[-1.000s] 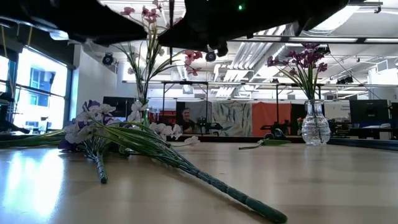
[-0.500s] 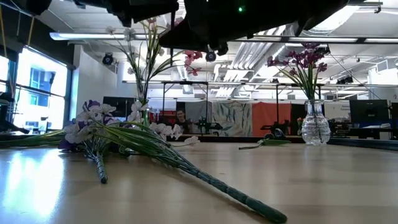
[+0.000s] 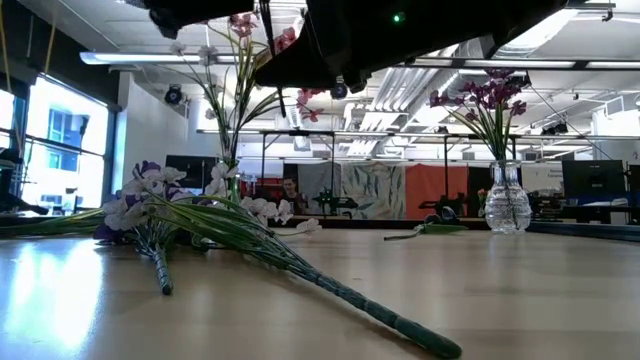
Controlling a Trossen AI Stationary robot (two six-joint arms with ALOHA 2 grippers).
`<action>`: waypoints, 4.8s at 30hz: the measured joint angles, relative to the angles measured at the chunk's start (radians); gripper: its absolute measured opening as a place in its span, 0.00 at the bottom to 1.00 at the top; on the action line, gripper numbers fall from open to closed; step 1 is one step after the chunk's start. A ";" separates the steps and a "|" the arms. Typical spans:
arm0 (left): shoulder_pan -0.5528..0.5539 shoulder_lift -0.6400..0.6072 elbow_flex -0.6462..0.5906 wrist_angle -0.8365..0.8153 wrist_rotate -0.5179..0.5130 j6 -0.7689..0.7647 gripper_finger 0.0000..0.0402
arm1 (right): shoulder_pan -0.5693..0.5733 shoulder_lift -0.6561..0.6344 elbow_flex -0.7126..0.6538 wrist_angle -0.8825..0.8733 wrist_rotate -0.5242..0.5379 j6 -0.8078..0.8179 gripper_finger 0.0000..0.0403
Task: Sort flowers into vase by color
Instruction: Put the pink flowers into the green vase
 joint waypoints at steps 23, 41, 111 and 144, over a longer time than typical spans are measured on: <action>0.084 0.009 -0.001 0.151 0.026 0.129 0.32 | -0.002 0.000 0.000 -0.028 -0.035 0.028 0.00; 0.003 -0.027 0.070 -0.063 -0.120 0.171 0.02 | -0.043 -0.003 0.000 -0.105 -0.131 0.091 0.12; 1.089 -0.250 -0.229 -0.097 0.533 -0.043 0.00 | -0.075 0.135 0.000 -0.008 -0.220 0.083 0.40; 1.120 -0.310 0.142 -1.008 0.759 -0.063 0.31 | -0.075 0.135 0.000 -0.037 -0.220 0.091 0.40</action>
